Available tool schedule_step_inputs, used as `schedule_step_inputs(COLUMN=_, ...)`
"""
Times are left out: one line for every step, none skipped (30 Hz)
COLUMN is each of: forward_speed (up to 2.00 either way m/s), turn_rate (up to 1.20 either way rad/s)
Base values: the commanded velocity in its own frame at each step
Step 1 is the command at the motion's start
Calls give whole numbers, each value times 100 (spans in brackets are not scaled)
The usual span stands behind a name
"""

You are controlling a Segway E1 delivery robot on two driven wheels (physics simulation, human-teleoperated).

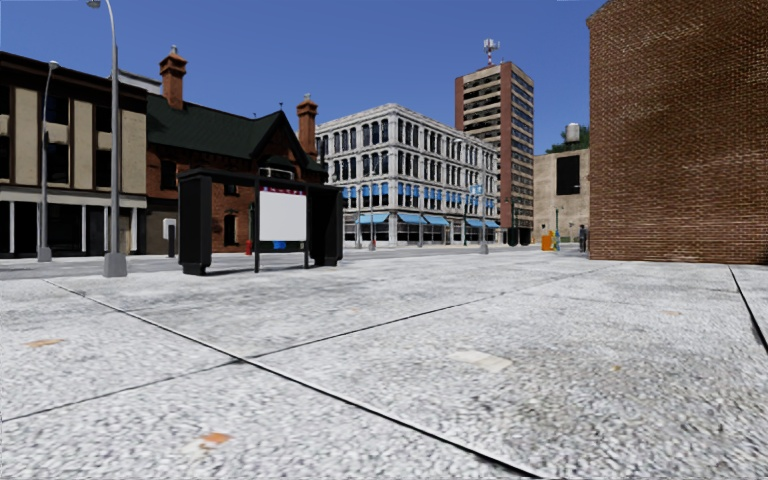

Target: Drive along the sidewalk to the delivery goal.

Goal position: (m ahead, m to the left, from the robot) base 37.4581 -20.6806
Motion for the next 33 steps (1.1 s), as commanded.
schedule_step_inputs(forward_speed=200, turn_rate=0)
schedule_step_inputs(forward_speed=200, turn_rate=0)
schedule_step_inputs(forward_speed=200, turn_rate=-1)
schedule_step_inputs(forward_speed=200, turn_rate=-1)
schedule_step_inputs(forward_speed=200, turn_rate=-1)
schedule_step_inputs(forward_speed=200, turn_rate=-1)
schedule_step_inputs(forward_speed=200, turn_rate=-1)
schedule_step_inputs(forward_speed=200, turn_rate=-1)
schedule_step_inputs(forward_speed=200, turn_rate=-1)
schedule_step_inputs(forward_speed=200, turn_rate=-1)
schedule_step_inputs(forward_speed=200, turn_rate=-1)
schedule_step_inputs(forward_speed=200, turn_rate=-1)
schedule_step_inputs(forward_speed=200, turn_rate=-1)
schedule_step_inputs(forward_speed=200, turn_rate=-1)
schedule_step_inputs(forward_speed=200, turn_rate=-1)
schedule_step_inputs(forward_speed=200, turn_rate=-1)
schedule_step_inputs(forward_speed=200, turn_rate=-2)
schedule_step_inputs(forward_speed=200, turn_rate=-7)
schedule_step_inputs(forward_speed=200, turn_rate=-15)
schedule_step_inputs(forward_speed=200, turn_rate=-17)
schedule_step_inputs(forward_speed=200, turn_rate=-18)
schedule_step_inputs(forward_speed=200, turn_rate=-18)
schedule_step_inputs(forward_speed=200, turn_rate=-18)
schedule_step_inputs(forward_speed=200, turn_rate=-18)
schedule_step_inputs(forward_speed=200, turn_rate=-18)
schedule_step_inputs(forward_speed=200, turn_rate=-18)
schedule_step_inputs(forward_speed=200, turn_rate=-18)
schedule_step_inputs(forward_speed=200, turn_rate=-18)
schedule_step_inputs(forward_speed=200, turn_rate=-18)
schedule_step_inputs(forward_speed=200, turn_rate=-18)
schedule_step_inputs(forward_speed=200, turn_rate=-18)
schedule_step_inputs(forward_speed=200, turn_rate=-18)
schedule_step_inputs(forward_speed=200, turn_rate=-18)
